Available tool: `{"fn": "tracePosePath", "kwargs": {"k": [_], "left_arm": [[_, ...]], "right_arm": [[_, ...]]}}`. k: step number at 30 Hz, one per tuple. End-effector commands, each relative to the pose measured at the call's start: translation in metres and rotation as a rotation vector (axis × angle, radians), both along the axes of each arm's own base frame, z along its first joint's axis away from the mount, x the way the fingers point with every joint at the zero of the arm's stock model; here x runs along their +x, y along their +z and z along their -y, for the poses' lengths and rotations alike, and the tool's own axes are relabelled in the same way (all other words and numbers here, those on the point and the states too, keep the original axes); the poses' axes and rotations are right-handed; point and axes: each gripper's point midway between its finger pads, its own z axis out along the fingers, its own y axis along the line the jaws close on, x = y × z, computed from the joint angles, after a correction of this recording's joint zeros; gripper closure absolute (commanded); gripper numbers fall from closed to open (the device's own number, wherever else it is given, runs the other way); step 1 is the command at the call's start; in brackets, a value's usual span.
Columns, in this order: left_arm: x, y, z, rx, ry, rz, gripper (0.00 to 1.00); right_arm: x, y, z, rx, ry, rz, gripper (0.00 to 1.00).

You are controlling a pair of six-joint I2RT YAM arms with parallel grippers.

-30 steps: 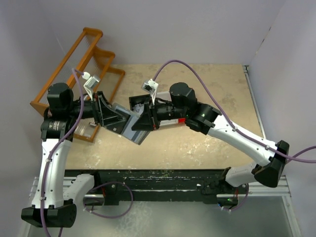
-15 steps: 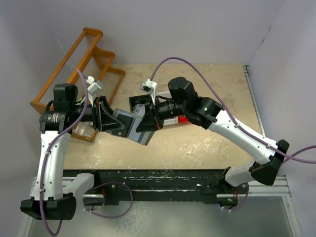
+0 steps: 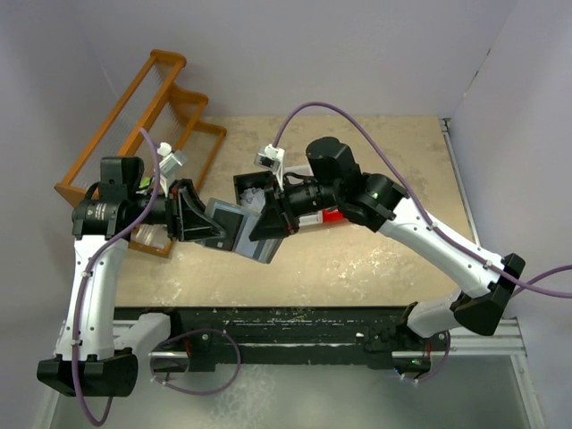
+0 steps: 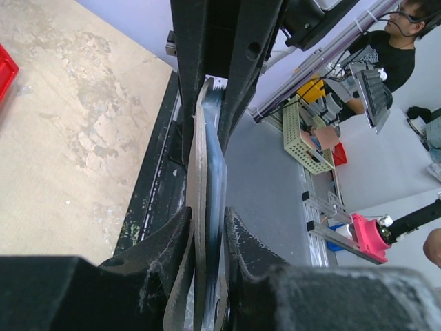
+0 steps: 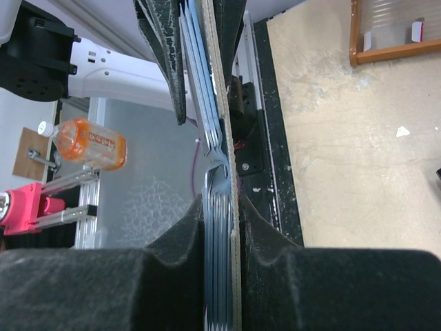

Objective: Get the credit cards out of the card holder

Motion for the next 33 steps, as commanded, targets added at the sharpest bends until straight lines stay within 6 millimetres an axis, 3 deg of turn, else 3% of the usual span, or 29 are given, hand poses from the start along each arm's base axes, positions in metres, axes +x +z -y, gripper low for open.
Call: {"fn": "tracePosePath", "kwargs": {"k": [1, 5, 10, 12, 14, 16, 17, 21, 25, 28, 30, 33], "left_arm": [[-0.022, 0.027, 0.001, -0.099, -0.096, 0.059, 0.71], [-0.021, 0.024, 0.001, -0.089, -0.086, 0.058, 0.73], [-0.013, 0.017, 0.001, -0.064, -0.061, 0.049, 0.89], [-0.014, 0.019, 0.001, -0.067, -0.064, 0.037, 0.91], [-0.014, 0.020, 0.001, -0.068, -0.065, 0.022, 0.92], [-0.012, 0.020, 0.001, -0.059, -0.056, -0.008, 0.95], [-0.009, 0.019, 0.000, -0.050, -0.044, -0.019, 0.97], [0.013, 0.011, -0.002, 0.014, 0.071, -0.068, 1.00], [0.031, 0.009, -0.005, 0.040, 0.167, -0.104, 1.00], [0.043, 0.009, -0.007, 0.053, 0.231, -0.100, 1.00], [0.045, 0.010, -0.007, 0.047, 0.246, -0.108, 1.00], [0.048, 0.010, -0.007, 0.036, 0.257, -0.116, 1.00]], "right_arm": [[-0.006, 0.031, 0.001, 0.091, 0.070, 0.058, 1.00], [-0.005, 0.033, 0.004, 0.098, 0.076, 0.061, 1.00], [-0.006, 0.033, 0.006, 0.108, 0.087, 0.058, 1.00], [-0.004, 0.030, 0.006, 0.107, 0.085, 0.052, 0.90], [0.003, 0.027, 0.005, 0.100, 0.053, 0.048, 0.71], [0.023, 0.025, 0.007, 0.084, -0.035, 0.048, 0.48], [0.035, 0.025, 0.010, 0.080, -0.090, 0.042, 0.43], [0.079, 0.048, 0.034, 0.144, -0.361, 0.025, 0.34], [0.102, 0.087, 0.068, 0.286, -0.661, 0.050, 0.32], [0.083, 0.113, 0.080, 0.454, -0.660, 0.026, 0.31], [0.067, 0.115, 0.074, 0.512, -0.601, -0.017, 0.32], [0.050, 0.103, 0.051, 0.516, -0.502, -0.079, 0.32]]}}
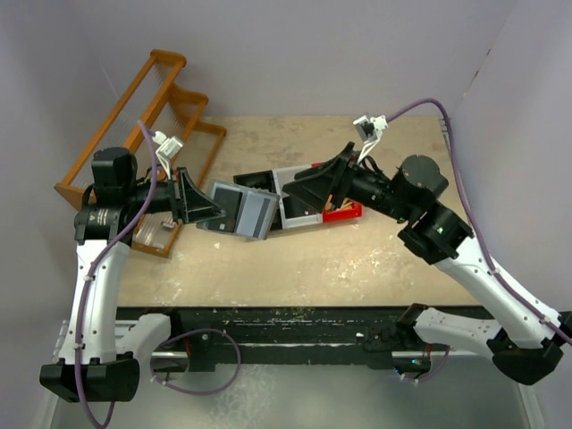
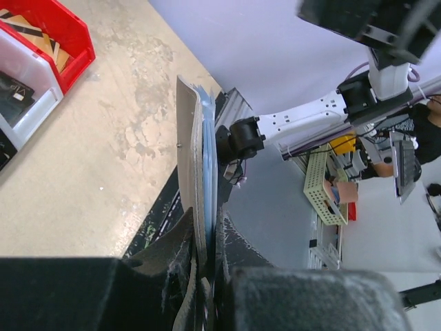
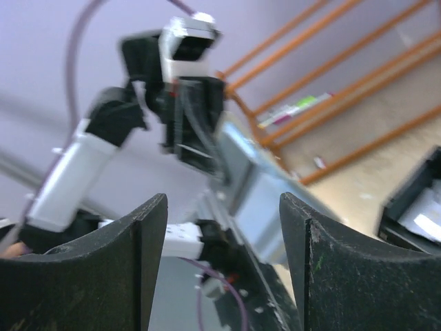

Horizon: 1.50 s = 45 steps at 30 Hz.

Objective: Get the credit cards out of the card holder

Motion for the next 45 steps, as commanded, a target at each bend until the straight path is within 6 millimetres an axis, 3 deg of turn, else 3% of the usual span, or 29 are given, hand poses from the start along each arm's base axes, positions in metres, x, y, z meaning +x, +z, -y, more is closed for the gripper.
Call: {"fn": "tracePosePath", "kwargs": {"k": [1, 5, 8, 21, 26, 31, 39, 45], "left_arm": [[0.005, 0.012, -0.001, -0.027, 0.039, 0.031, 1.00], [0.006, 0.011, 0.000, -0.035, 0.041, 0.013, 1.00], [0.003, 0.015, 0.000, -0.038, 0.036, 0.025, 1.00], [-0.007, 0.020, 0.002, -0.067, -0.008, 0.021, 1.00], [-0.017, 0.027, 0.003, -0.091, -0.054, 0.028, 0.99], [-0.022, 0.030, 0.004, -0.094, -0.060, 0.039, 0.92], [-0.033, 0.033, 0.004, -0.114, -0.102, 0.037, 0.86], [-0.044, 0.038, 0.005, -0.120, -0.143, 0.054, 0.72]], "right_arm": [[-0.018, 0.018, -0.034, 0.162, 0.116, -0.027, 0.33], [-0.034, 0.004, -0.070, 0.153, 0.234, -0.062, 0.36], [-0.035, -0.009, -0.088, 0.142, 0.280, -0.091, 0.39], [-0.022, -0.054, -0.101, 0.087, 0.238, -0.178, 0.53], [-0.015, -0.054, -0.103, 0.096, 0.209, -0.179, 0.58], [-0.014, -0.040, -0.107, 0.151, 0.223, -0.164, 0.63], [-0.025, -0.032, -0.119, 0.232, 0.333, -0.174, 0.83], [-0.031, -0.032, -0.117, 0.258, 0.362, -0.166, 0.90]]}}
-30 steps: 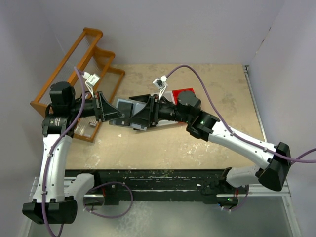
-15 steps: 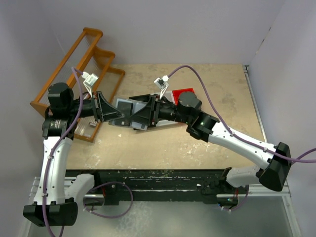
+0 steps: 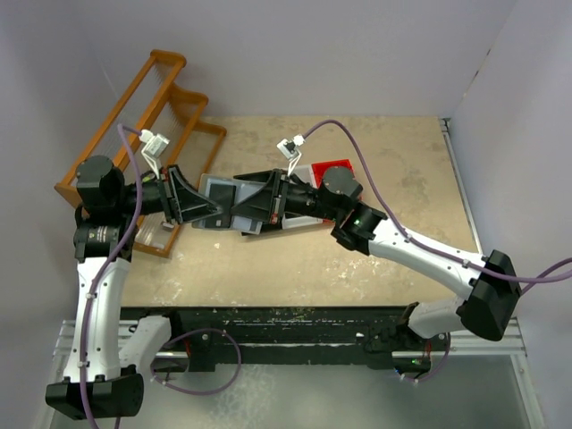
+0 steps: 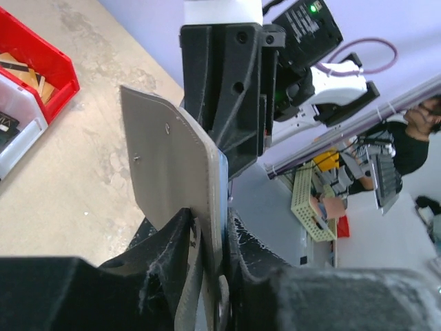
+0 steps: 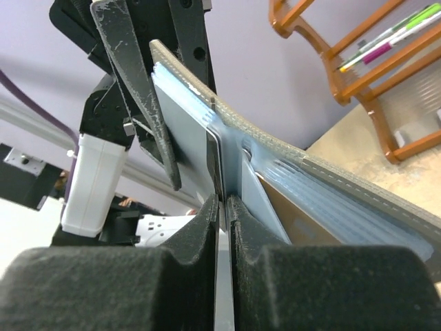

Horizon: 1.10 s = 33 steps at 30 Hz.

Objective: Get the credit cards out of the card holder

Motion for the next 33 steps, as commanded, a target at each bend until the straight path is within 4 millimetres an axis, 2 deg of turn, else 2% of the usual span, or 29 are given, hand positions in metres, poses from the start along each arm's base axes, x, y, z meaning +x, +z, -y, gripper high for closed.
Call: {"fn": "tracePosePath", "kwargs": {"k": [1, 4, 6, 13, 14, 16, 18, 24, 30, 33], "left_arm": [[-0.042, 0.015, 0.006, -0.022, -0.182, 0.038, 0.70], [-0.045, 0.015, 0.006, -0.022, -0.192, 0.036, 0.64], [-0.045, 0.015, 0.006, -0.022, -0.193, 0.041, 0.63], [-0.048, 0.013, 0.006, -0.023, -0.210, 0.036, 0.71], [-0.049, 0.014, 0.006, -0.023, -0.211, 0.038, 0.74], [-0.049, 0.016, 0.006, -0.022, -0.210, 0.046, 0.78], [-0.050, 0.017, 0.006, -0.021, -0.208, 0.050, 0.81], [-0.050, 0.017, 0.006, -0.021, -0.201, 0.052, 0.86], [-0.050, 0.016, 0.006, -0.021, -0.198, 0.049, 0.87], [-0.051, 0.015, 0.006, -0.021, -0.202, 0.049, 0.87]], "right_arm": [[-0.013, 0.031, -0.003, 0.128, 0.044, 0.062, 0.91], [-0.015, 0.033, -0.002, 0.144, 0.050, 0.065, 0.97], [-0.016, 0.033, -0.002, 0.148, 0.057, 0.066, 1.00], [-0.023, 0.035, 0.002, 0.170, 0.080, 0.080, 1.00], [-0.024, 0.034, 0.004, 0.171, 0.080, 0.081, 0.98], [-0.027, 0.030, 0.007, 0.168, 0.081, 0.081, 0.84], [-0.029, 0.026, 0.009, 0.166, 0.082, 0.074, 0.75], [-0.025, 0.032, 0.009, 0.203, 0.064, 0.075, 0.73], [-0.025, 0.042, 0.004, 0.253, 0.090, 0.085, 0.84], [-0.026, 0.041, 0.004, 0.256, 0.096, 0.088, 0.97]]}}
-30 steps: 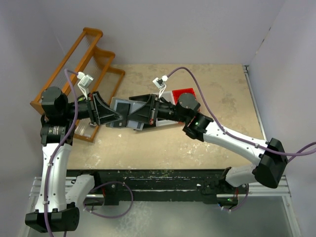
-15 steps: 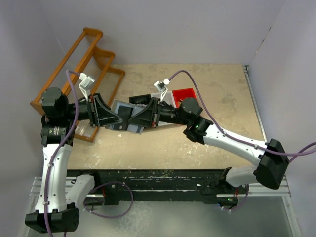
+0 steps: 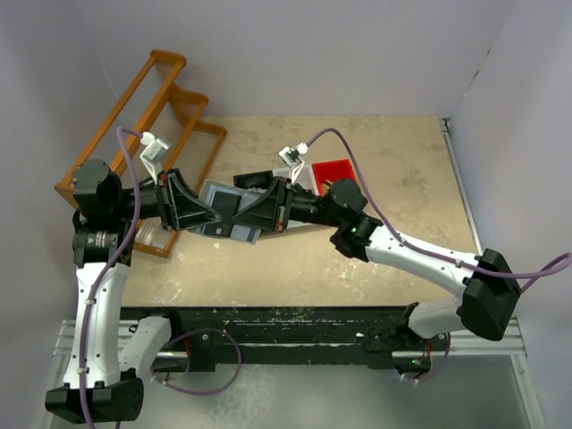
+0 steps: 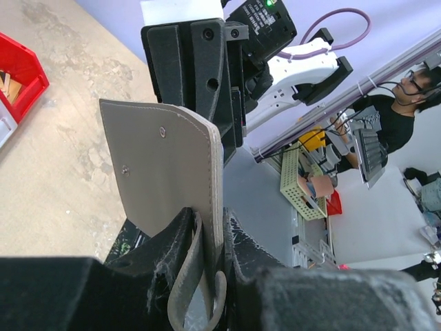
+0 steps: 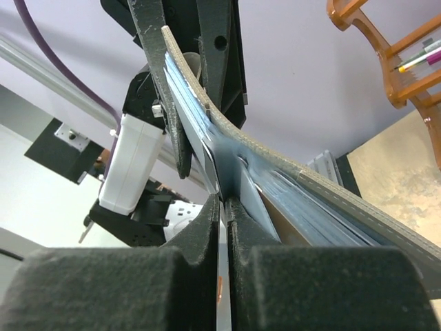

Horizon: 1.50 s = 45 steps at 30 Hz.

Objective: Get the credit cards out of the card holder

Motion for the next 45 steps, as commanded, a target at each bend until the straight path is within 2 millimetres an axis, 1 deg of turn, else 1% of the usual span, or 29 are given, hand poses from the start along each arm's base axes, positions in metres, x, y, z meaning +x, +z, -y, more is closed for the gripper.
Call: {"fn": "tracePosePath", "kwargs": {"k": [1, 2, 3, 5, 8, 12, 16, 19, 20, 22, 23, 24, 26, 28, 30, 32, 34, 38, 44, 45], "left_arm": [[-0.022, 0.004, 0.003, -0.002, -0.090, 0.013, 0.87], [-0.023, 0.005, 0.003, -0.002, -0.091, 0.014, 0.87], [-0.023, 0.005, 0.002, -0.002, -0.093, 0.013, 0.87], [-0.023, 0.007, 0.003, -0.002, -0.096, 0.014, 0.87], [-0.023, 0.008, 0.002, -0.002, -0.097, 0.017, 0.87], [-0.023, 0.010, 0.003, -0.002, -0.093, 0.019, 0.87], [-0.023, 0.010, 0.003, -0.003, -0.090, 0.017, 0.87], [-0.023, 0.010, 0.003, -0.003, -0.089, 0.019, 0.88], [-0.023, 0.009, 0.003, -0.003, -0.087, 0.018, 0.89], [-0.023, 0.008, 0.003, -0.003, -0.088, 0.015, 0.92], [-0.022, 0.009, 0.003, -0.003, -0.086, 0.016, 0.93], [-0.022, 0.009, 0.003, -0.003, -0.085, 0.014, 0.94], [-0.021, 0.009, 0.003, -0.003, -0.082, 0.015, 0.96], [-0.021, 0.009, 0.003, -0.003, -0.080, 0.015, 0.97], [-0.020, 0.009, 0.003, -0.003, -0.078, 0.013, 0.97], [-0.020, 0.009, 0.003, -0.003, -0.078, 0.013, 0.97], [-0.020, 0.011, 0.003, -0.002, -0.081, 0.020, 0.97], [-0.019, 0.011, 0.003, -0.002, -0.083, 0.019, 0.97], [-0.017, 0.012, 0.002, -0.001, -0.082, 0.024, 0.98], [-0.017, 0.012, 0.002, 0.000, -0.081, 0.026, 0.98]], "right_arm": [[0.000, 0.032, 0.002, 0.120, -0.022, 0.057, 1.00], [-0.002, 0.031, 0.004, 0.118, -0.016, 0.056, 1.00], [-0.004, 0.023, 0.005, 0.109, -0.010, 0.048, 1.00], [-0.006, 0.015, 0.011, 0.109, -0.018, 0.038, 1.00], [-0.009, 0.011, 0.020, 0.113, -0.039, 0.038, 1.00], [-0.011, 0.004, 0.024, 0.104, -0.046, 0.031, 1.00], [-0.010, 0.000, 0.023, 0.093, -0.049, 0.030, 1.00], [-0.006, 0.005, 0.022, 0.097, -0.067, 0.038, 1.00], [-0.004, 0.009, 0.020, 0.102, -0.074, 0.044, 0.96], [-0.002, 0.013, 0.018, 0.105, -0.076, 0.045, 0.73], [-0.001, 0.016, 0.017, 0.111, -0.074, 0.047, 0.63], [-0.001, 0.017, 0.016, 0.115, -0.072, 0.048, 0.59], [-0.001, 0.022, 0.015, 0.131, -0.066, 0.051, 0.56], [0.000, 0.026, 0.013, 0.145, -0.060, 0.052, 0.59], [-0.001, 0.027, 0.012, 0.151, -0.049, 0.055, 0.72], [-0.005, 0.023, 0.012, 0.138, -0.030, 0.052, 0.89], [-0.009, 0.021, 0.017, 0.143, -0.019, 0.044, 1.00], [-0.007, 0.009, 0.033, 0.101, -0.053, 0.046, 1.00], [0.000, -0.009, 0.068, 0.021, -0.126, 0.041, 1.00], [0.001, -0.009, 0.077, 0.008, -0.145, 0.048, 1.00]]}}
